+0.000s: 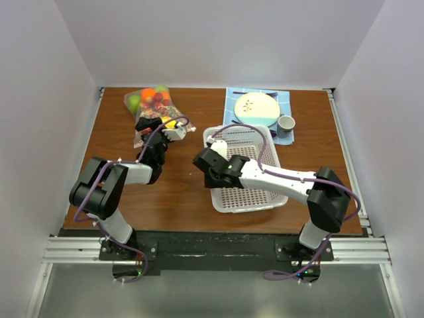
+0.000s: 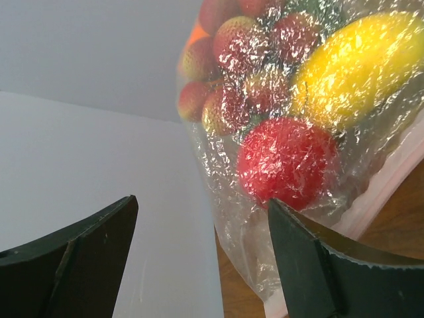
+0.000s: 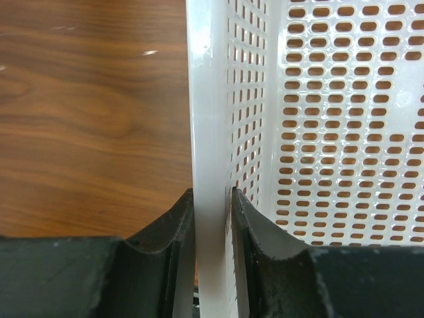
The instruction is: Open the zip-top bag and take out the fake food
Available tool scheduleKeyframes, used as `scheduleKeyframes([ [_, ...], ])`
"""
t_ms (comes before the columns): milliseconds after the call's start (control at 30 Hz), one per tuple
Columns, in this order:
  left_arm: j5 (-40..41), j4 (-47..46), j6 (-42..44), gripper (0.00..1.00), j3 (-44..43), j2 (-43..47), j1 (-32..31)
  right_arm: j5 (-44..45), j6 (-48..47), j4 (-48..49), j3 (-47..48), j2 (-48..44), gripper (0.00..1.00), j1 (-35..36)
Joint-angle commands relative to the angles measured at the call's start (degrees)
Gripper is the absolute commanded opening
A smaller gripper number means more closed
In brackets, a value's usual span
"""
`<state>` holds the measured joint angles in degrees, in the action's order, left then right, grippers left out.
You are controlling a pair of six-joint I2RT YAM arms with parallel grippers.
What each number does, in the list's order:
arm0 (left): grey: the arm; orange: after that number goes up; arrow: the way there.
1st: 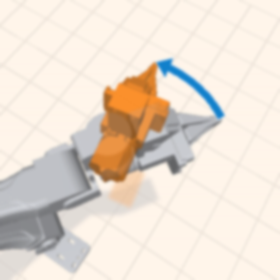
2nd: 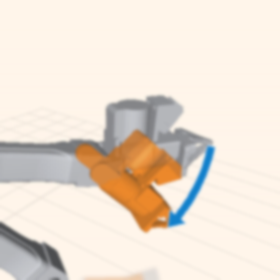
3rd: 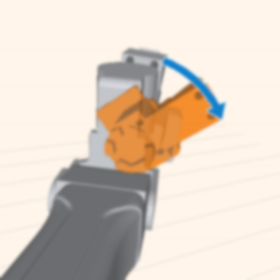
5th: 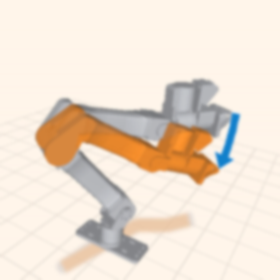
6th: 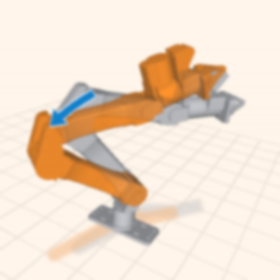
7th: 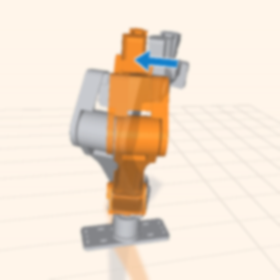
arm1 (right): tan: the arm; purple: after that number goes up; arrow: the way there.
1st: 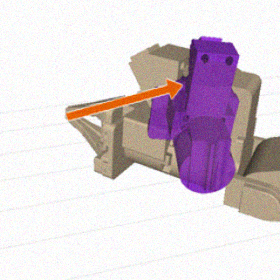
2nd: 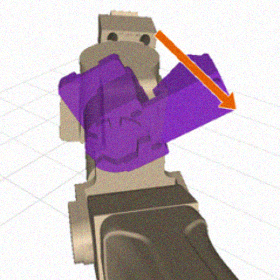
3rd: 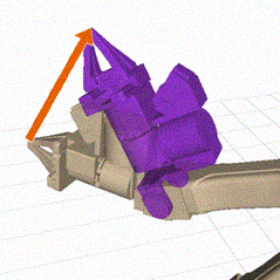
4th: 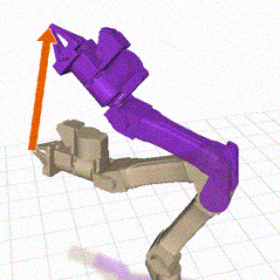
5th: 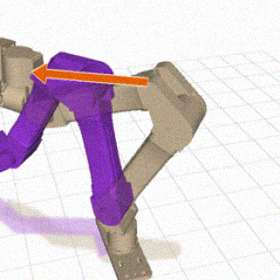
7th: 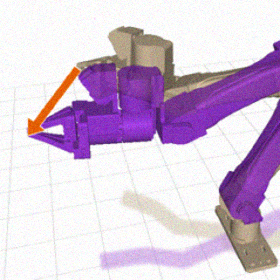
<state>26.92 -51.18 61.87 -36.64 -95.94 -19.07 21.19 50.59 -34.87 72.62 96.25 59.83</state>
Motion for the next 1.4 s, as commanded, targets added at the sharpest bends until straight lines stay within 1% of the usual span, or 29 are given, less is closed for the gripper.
scheduleKeyframes([
  [0,0.8,-10.9,3.2,0.86,-0.2,-2.4,0.6,1.0,6.8,-0.3,-2.7,-2.3,0.31,-0.2],
  [67,0.7,-14.2,4.7,0.86,-0.7,-3.7,0.5,0.7,7.0,0.7,-2.6,-1.7,0.38,-0.2],
  [100,0.7,-16.0,7.0,0.87,-0.9,-5.5,0.4,-0.1,6.8,0.9,-2.2,-1.3,0.47,-0.2],
  [167,0.7,-22.7,10.0,0.88,-0.9,-9.0,-0.1,-0.7,6.6,1.6,-1.6,-0.5,0.55,-0.2],
  [200,0.7,-26.9,12.9,0.88,-0.9,-10.1,-0.3,-1.2,6.5,2.1,-1.3,-0.4,0.63,-0.2],
  [267,0.6,-29.1,15.0,0.88,-1.0,-13.1,-0.8,-1.5,6.4,2.4,-0.9,-0.4,0.66,-0.2],
  [300,0.2,-29.5,16.0,0.88,-0.7,-13.7,-1.0,-1.4,6.4,2.4,-0.7,-0.5,0.71,-0.2],
  [367,-0.9,-29.2,15.8,0.88,-0.1,-14.4,-1.1,-0.9,6.2,2.7,-0.4,-1.2,0.73,-0.2],
  [467,-1.1,-29.1,15.2,0.88,-0.4,-16.0,-1.1,0.0,5.8,3.2,-0.2,-2.5,0.73,-0.2],
  [533,0.3,-33.1,15.7,0.86,-1.4,-17.5,-1.1,-0.3,5.6,3.8,-0.2,-2.9,0.71,-0.2],
  [567,0.8,-34.9,17.3,0.84,-1.9,-19.4,-1.1,-0.4,5.2,4.3,-0.4,-3.1,0.69,-0.2],
  [600,0.9,-38.8,18.4,0.81,-2.7,-20.3,-1.1,-0.6,5.0,5.3,-0.5,-3.5,0.68,-0.2],
  [633,0.9,-40.6,19.5,0.65,-3.1,-21.2,-1.1,-0.6,5.1,5.7,-1.2,-3.9,0.66,-0.2],
  [700,0.9,-43.9,21.9,0.37,-4.3,-23.3,-1.1,-1.0,4.7,7.4,-1.9,-4.7,0.63,-0.2],
  [733,1.1,-44.4,22.2,0.14,-4.7,-23.7,-1.1,-1.1,4.6,7.8,-2.5,-4.9,0.61,-0.2],
  [767,1.3,-44.4,22.3,0.06,-5.4,-23.9,-1.1,-1.2,4.3,8.2,-2.8,-5.2,0.59,-0.2],
  [800,1.3,-43.9,22.2,0.00,-5.5,-23.6,-1.1,-1.5,4.0,9.1,-3.0,-5.5,0.58,-0.2],
  [867,1.2,-43.5,21.4,0.00,-5.3,-22.3,-1.1,-1.7,3.6,9.7,-3.8,-6.2,0.55,-0.1],
  [933,0.7,-42.2,20.9,0.00,-4.8,-20.9,-1.1,-1.8,3.2,10.4,-4.2,-6.9,0.53,-0.2],
  [1033,0.6,-40.1,19.9,0.00,-3.4,-15.1,-1.2,-0.9,2.1,10.2,-3.6,-7.6,0.52,-0.1],
  [1100,0.7,-34.2,16.5,0.00,-1.8,-10.9,-1.1,-0.2,1.2,9.6,-3.1,-7.9,0.52,-0.1],
  [1133,0.5,-31.0,14.8,0.00,-1.3,-5.6,-1.1,0.5,0.7,9.4,-2.5,-8.1,0.53,-0.1],
  [1167,0.2,-22.5,10.1,0.00,-0.8,-2.6,-1.1,0.7,0.3,9.0,-2.1,-8.1,0.55,-0.1],
  [1200,-0.1,-17.0,7.3,0.00,-0.9,0.5,-1.1,0.8,0.0,8.2,-1.8,-8.2,0.56,-0.1],
  [1233,-1.7,-11.3,4.3,0.00,-1.2,6.5,-0.7,1.2,-0.7,8.1,-1.3,-8.2,0.58,-0.1],
  [1267,-2.4,-1.4,-1.3,0.00,-2.5,9.2,-0.4,1.6,-0.8,7.8,-1.3,-8.6,0.61,-0.1],
  [1367,-4.5,11.0,-7.1,0.00,-4.7,16.2,0.2,3.4,-2.2,7.7,-1.2,-9.5,0.68,-0.1],
])
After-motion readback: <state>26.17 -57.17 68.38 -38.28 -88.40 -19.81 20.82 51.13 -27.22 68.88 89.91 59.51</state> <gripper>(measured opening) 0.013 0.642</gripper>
